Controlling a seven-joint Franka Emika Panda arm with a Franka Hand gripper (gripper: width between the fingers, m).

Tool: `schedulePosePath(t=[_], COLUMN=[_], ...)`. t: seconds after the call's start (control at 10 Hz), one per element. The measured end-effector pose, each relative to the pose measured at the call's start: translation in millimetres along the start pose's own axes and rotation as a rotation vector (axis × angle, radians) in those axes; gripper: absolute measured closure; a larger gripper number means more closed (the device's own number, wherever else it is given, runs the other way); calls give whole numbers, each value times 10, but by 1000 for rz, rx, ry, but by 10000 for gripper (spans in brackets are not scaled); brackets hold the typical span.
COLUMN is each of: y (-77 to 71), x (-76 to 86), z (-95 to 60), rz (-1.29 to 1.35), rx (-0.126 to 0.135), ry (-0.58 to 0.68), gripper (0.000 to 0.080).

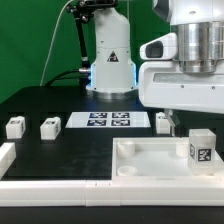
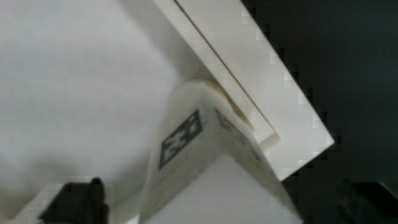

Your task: Assemble one leg

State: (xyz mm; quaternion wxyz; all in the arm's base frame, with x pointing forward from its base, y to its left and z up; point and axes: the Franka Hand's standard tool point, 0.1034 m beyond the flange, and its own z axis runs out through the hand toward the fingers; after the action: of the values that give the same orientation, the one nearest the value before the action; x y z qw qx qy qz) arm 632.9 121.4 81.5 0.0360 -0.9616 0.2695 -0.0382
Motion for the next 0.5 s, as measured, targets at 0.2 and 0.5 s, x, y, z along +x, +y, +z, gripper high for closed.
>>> schedulePosePath(t=[0.2, 0.5], y=[-42, -14], x=[-27, -23], z=[0, 13], rz=[-219, -431], rx=[-13, -25], ry=[11, 16], gripper=[150, 150])
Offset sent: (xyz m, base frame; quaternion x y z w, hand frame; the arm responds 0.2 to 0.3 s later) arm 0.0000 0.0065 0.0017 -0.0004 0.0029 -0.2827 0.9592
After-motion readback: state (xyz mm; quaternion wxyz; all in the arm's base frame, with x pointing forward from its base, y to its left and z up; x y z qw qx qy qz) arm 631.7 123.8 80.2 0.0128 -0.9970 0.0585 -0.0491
